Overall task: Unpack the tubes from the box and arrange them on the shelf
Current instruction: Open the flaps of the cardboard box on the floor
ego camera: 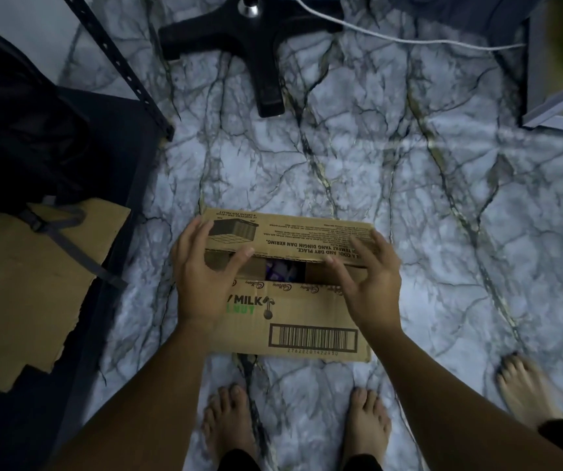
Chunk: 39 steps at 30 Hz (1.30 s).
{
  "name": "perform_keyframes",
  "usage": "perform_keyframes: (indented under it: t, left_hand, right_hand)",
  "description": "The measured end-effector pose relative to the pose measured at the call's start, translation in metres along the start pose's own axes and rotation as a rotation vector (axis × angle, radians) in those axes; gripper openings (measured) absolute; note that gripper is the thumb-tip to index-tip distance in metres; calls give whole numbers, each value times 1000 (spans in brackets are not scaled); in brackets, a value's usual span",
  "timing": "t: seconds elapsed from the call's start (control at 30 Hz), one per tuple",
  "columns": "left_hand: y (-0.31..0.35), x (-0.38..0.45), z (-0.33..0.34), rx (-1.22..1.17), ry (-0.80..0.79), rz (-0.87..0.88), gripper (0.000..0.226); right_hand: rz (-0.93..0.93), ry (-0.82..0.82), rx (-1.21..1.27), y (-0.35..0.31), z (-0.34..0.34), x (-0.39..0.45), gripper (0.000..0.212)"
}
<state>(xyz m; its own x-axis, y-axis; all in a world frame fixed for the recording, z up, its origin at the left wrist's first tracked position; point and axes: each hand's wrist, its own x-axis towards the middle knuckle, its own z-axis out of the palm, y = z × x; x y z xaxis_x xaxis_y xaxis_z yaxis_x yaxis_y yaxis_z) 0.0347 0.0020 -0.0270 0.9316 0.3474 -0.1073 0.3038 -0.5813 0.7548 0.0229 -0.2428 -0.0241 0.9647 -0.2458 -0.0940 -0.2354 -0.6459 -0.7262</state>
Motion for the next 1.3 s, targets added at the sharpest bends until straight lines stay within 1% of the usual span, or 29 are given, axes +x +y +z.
perform_keyframes:
  t: [0.07,0.13,0.27,0.37,0.43,0.5,0.53,0.57,0.63,0.73,0.8,0.87,0.93,1.03,1.1,1.17,1.23,1.3]
  left_hand:
    - [-8,3,1,30,-41,95,56]
    - [-20,3,4,102,-68,209,45]
    - [-30,11,4,176,-84,325,42]
    - [-15,28,2,203,-47,355,43]
    - [3,47,2,145,-24,314,39]
    - [19,68,4,27,-2,263,34]
    - [25,78,6,-17,16,246,36]
    - [28,88,8,-38,28,231,41]
    - [25,101,13,-52,13,187,51]
    - [13,108,23,-37,-75,129,70]
    - [2,112,31,24,-137,113,79]
    - [-12,115,39,104,-194,90,77]
    - [-29,114,45,200,-235,50,66]
    - [-41,105,45,239,-262,3,56]
    - [-39,95,42,205,-241,11,52]
    - [-39,78,36,195,-218,22,50]
    - [-40,53,29,209,-178,8,52]
    - [-41,22,25,245,-131,-13,53]
  right_hand:
    - [-87,-24,-69,9,5,-2,43]
    - [-126,-33,-86,19,9,-2,42]
    - [-239,1,-122,31,7,2,36]
    - [-295,80,-121,20,2,18,29]
    - [-301,148,-104,8,2,35,24]
    - [-253,196,-60,-1,3,54,22]
    - [-214,204,-22,-3,5,64,23]
    - [-181,205,5,-4,7,72,27]
    - [-142,194,-22,0,11,87,43]
    - [-100,65,-16,12,21,104,70]
    - [-55,-29,-25,24,29,110,78]
    - [-20,-100,-107,39,35,110,75]
    - [26,-150,-151,51,39,108,65]
    - [65,-161,-150,58,39,103,53]
    - [83,-150,-142,56,35,94,51]
    - [131,-103,-110,51,29,76,49]
    - [116,-47,-169,47,25,49,49]
    - [103,-37,-198,46,25,16,45]
